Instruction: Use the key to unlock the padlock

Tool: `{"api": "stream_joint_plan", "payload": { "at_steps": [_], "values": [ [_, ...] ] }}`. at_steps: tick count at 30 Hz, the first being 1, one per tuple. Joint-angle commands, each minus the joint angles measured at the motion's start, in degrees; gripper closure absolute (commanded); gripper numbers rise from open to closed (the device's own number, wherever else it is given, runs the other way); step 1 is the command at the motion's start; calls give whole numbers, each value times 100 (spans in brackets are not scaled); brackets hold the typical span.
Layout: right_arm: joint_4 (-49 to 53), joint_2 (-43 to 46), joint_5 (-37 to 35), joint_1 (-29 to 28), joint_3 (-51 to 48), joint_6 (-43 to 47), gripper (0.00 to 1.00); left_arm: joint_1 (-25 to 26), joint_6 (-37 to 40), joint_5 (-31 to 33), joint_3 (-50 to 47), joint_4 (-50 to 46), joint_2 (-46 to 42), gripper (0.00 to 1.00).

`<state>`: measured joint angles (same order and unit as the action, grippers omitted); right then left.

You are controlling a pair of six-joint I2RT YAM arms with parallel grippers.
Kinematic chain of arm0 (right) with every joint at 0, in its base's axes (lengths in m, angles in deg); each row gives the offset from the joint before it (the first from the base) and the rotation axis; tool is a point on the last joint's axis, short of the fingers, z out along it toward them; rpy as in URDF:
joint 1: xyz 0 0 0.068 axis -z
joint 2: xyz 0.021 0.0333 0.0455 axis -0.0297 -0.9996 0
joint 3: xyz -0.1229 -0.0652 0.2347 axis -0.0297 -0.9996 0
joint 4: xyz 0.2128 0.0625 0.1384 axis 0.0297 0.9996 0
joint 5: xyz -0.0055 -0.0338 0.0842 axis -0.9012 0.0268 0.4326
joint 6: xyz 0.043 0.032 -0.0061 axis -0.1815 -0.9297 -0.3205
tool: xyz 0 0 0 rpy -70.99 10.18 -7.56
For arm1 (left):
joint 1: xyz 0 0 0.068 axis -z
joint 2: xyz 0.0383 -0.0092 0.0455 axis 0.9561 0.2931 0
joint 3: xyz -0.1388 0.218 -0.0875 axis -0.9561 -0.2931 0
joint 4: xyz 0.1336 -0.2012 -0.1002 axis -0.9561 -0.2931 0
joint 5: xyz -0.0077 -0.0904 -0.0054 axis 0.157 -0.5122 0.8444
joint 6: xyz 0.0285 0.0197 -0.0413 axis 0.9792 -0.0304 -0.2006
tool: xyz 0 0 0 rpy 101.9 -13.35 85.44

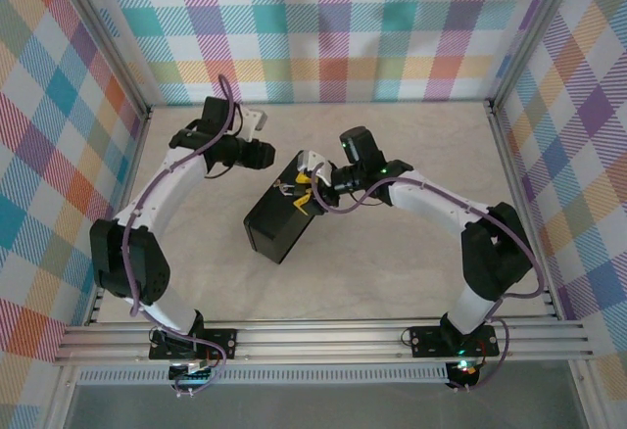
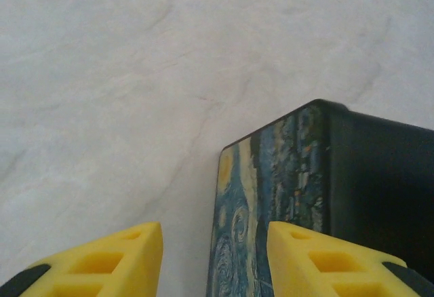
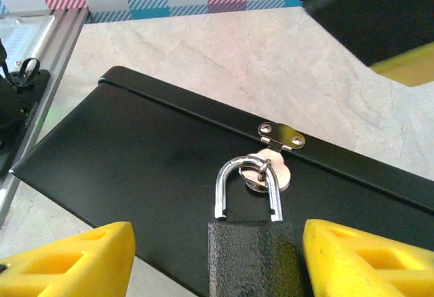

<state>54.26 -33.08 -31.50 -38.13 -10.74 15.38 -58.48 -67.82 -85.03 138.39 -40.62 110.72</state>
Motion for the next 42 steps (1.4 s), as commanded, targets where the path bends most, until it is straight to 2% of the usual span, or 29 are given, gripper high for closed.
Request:
{"api": "stream_joint_plan", "payload": {
  "at_steps": [1, 8, 14, 17, 21, 26, 30, 35, 38, 42],
  "values": [
    [237, -86, -14, -29, 224, 484, 38, -32, -587, 300, -482, -122, -601, 56],
    [528, -147, -258, -31, 239, 714, 56, 6, -822, 218, -1096, -57, -948, 57],
    [500, -152, -500, -92, 284, 603, 63, 227, -773, 298, -1258, -154, -1021, 58],
    [488, -189, -602, -99, 369, 292, 77, 303, -778, 338, -1294, -192, -1032, 58],
    [783, -233, -721, -84, 616, -280, 80, 404, -780, 399, -1321, -262, -1057, 58],
    [1174, -313, -453, 52, 939, -1815, 83, 441, -768, 445, -1357, -354, -1074, 58],
    [844, -346, -78, 194, 760, -3393, 87, 459, -798, 357, -1406, -334, -1089, 58],
    [-5, -237, 333, 386, 242, -5096, 88, 524, -824, 309, -1435, -289, -1065, 58],
    [-428, -175, 249, 416, 28, -6043, 87, 603, -885, 294, -1419, -277, -1032, 58],
    [-1886, 29, -74, 442, -701, -7861, 87, 703, -1007, 305, -1367, -264, -992, 59]
  ]
}}
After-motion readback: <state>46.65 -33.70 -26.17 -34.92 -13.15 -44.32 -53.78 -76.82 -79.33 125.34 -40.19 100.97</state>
